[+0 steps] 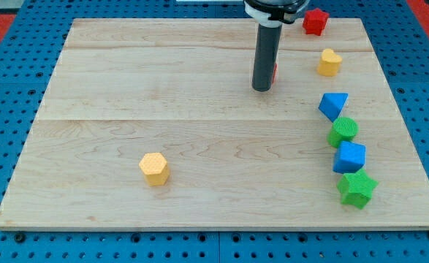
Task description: Move the red circle to the bottom left of the red star
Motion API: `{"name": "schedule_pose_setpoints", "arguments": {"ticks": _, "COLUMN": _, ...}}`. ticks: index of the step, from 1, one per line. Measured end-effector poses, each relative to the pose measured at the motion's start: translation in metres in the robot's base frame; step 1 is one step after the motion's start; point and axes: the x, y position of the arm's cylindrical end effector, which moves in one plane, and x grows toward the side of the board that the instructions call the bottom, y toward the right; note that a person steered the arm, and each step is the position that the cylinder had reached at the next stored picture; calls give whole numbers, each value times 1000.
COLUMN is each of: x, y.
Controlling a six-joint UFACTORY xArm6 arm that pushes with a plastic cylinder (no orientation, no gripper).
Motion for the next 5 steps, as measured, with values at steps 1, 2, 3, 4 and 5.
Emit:
{"name": "schedule_pose_setpoints", "arguments": {"ticks": 1, "x": -1, "y": 0}}
{"name": "schedule_pose_setpoints", "arguments": {"ticks": 2, "x": -4, "y": -15}}
{"name": "schedule_pose_setpoints", "arguments": {"ticks": 3, "x": -11, "y": 2}}
{"name": "schedule_pose_setpoints", "arguments": {"ticks": 4, "x": -30, "y": 26}}
{"name": "schedule_pose_setpoints", "arguments": {"ticks": 5, "x": -84, "y": 27}}
